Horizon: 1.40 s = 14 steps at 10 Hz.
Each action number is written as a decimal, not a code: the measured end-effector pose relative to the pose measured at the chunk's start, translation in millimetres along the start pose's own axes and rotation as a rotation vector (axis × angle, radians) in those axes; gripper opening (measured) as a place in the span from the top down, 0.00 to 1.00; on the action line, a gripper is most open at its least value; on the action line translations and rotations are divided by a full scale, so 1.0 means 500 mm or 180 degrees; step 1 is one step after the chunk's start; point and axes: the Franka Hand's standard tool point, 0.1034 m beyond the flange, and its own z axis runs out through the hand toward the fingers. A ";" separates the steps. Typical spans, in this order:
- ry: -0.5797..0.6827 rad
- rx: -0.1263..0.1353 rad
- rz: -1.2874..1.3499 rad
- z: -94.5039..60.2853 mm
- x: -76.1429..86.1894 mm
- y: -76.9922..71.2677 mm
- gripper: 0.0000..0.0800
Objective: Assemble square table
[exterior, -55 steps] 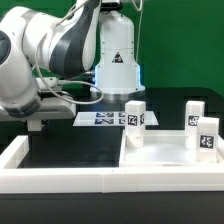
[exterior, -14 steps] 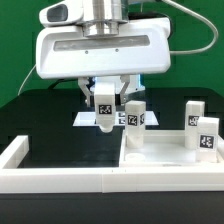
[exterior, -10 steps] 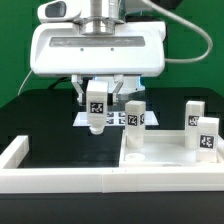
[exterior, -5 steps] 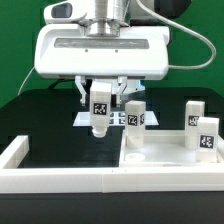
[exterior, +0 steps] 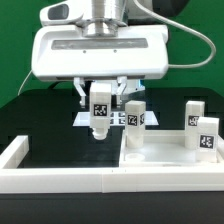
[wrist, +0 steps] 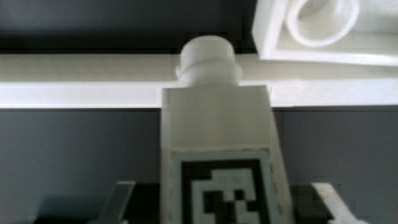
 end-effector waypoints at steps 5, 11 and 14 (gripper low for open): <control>-0.0014 0.0001 -0.0001 0.004 -0.004 -0.001 0.64; -0.0038 0.0214 0.0181 0.030 -0.012 -0.042 0.64; -0.0064 0.0256 0.0229 0.029 -0.010 -0.068 0.64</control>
Offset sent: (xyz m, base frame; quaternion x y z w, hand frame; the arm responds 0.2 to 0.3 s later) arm 0.0000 0.0000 0.0000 0.0000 0.0000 0.0000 1.0000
